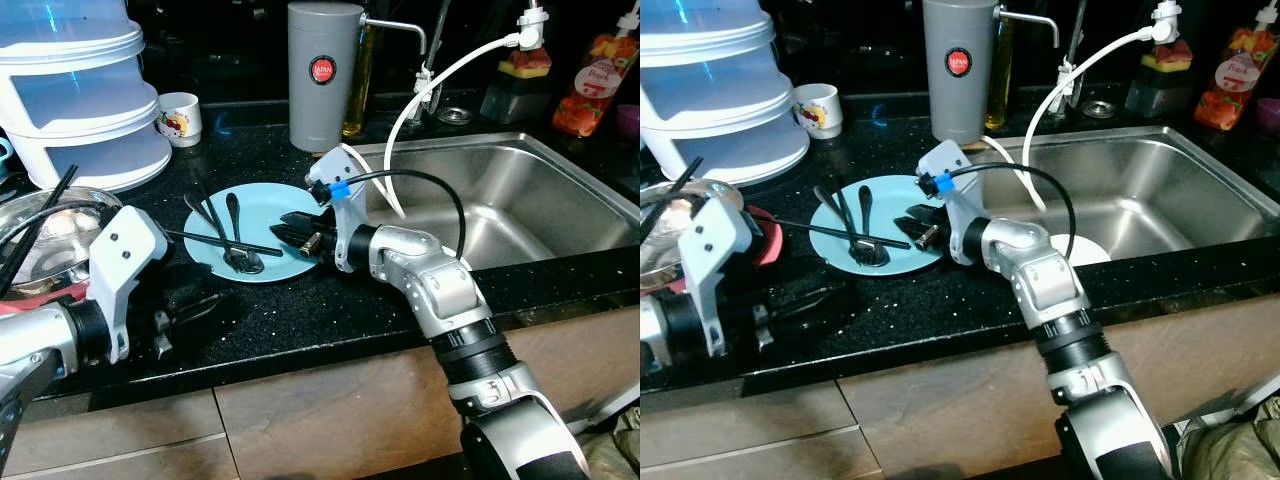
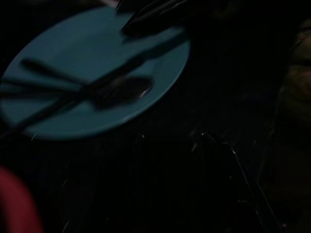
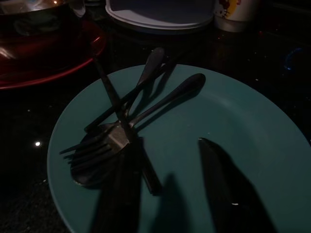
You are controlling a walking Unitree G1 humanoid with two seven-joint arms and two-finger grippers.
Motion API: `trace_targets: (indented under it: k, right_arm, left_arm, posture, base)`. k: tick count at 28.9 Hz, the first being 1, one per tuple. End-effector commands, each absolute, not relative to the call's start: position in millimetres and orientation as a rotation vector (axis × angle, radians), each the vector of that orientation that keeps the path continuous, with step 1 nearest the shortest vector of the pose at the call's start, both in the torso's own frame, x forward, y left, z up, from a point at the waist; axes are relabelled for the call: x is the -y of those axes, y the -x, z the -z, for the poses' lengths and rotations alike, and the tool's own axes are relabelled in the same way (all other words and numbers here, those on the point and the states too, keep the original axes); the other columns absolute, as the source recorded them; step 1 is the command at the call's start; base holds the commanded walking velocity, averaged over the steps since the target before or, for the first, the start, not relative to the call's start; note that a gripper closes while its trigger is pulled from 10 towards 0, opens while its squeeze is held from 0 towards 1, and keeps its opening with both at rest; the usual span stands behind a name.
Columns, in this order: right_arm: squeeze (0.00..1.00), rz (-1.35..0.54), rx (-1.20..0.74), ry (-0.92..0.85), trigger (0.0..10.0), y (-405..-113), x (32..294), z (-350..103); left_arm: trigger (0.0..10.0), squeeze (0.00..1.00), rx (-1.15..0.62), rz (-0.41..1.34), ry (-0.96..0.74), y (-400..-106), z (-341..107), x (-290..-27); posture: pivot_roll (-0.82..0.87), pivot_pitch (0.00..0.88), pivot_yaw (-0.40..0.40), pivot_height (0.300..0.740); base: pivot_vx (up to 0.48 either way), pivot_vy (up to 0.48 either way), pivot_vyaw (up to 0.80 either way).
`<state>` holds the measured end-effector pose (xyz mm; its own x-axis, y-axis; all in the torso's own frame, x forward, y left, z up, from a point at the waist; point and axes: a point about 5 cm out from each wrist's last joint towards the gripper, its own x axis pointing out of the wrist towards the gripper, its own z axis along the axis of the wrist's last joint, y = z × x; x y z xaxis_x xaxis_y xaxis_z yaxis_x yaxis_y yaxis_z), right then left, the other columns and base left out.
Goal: Kitchen organization
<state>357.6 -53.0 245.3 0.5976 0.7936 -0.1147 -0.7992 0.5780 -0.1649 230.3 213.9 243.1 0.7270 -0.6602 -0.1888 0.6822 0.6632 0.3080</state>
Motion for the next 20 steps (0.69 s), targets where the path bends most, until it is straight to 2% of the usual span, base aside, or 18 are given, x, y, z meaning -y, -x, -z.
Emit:
trace_targets:
  k: [1,8,16,17,18,20]
  right_arm:
    - [1.00,-0.931,-0.016,0.197,10.0,-358.4,51.7,-246.7]
    - [1.00,-0.970,-0.027,0.169,10.0,-357.2,50.8,-245.2]
    - [1.00,-1.024,-0.081,0.159,10.0,-353.2,41.1,-232.5]
    - [0.88,-1.027,-0.082,0.151,10.0,-353.7,39.4,-230.8]
    - [0.28,-1.025,-0.080,0.133,10.0,-355.8,36.0,-228.4]
    - [0.28,-1.023,-0.076,0.124,10.0,-357.0,34.1,-227.7]
  left_arm:
    - [10.0,0.00,-0.067,0.722,-0.399,-228.7,-248.3,-224.4]
    - [10.0,0.00,-0.102,0.683,-0.417,-224.7,-251.9,-237.8]
    - [10.0,0.00,-0.083,0.718,-0.392,-223.9,-252.3,-232.3]
    - [10.0,0.00,-0.081,0.722,-0.390,-224.0,-252.5,-231.7]
    - [10.0,0.00,-0.079,0.726,-0.390,-224.3,-252.7,-230.7]
    - [10.0,0.00,-0.077,0.727,-0.391,-224.7,-252.9,-230.2]
  posture:
    - [0.06,0.095,-0.036,0.740]
    - [0.06,0.104,-0.041,0.740]
    - [0.06,0.107,-0.034,0.740]
    - [0.06,0.107,-0.034,0.740]
    - [0.06,0.106,-0.034,0.740]
    - [0.06,0.107,-0.033,0.740]
  base:
    - [0.000,0.000,0.00]
    - [0.000,0.000,0.00]
    - [0.000,0.000,0.00]
    - [0.000,0.000,0.00]
    - [0.000,0.000,0.00]
    - [0.000,0.000,0.00]
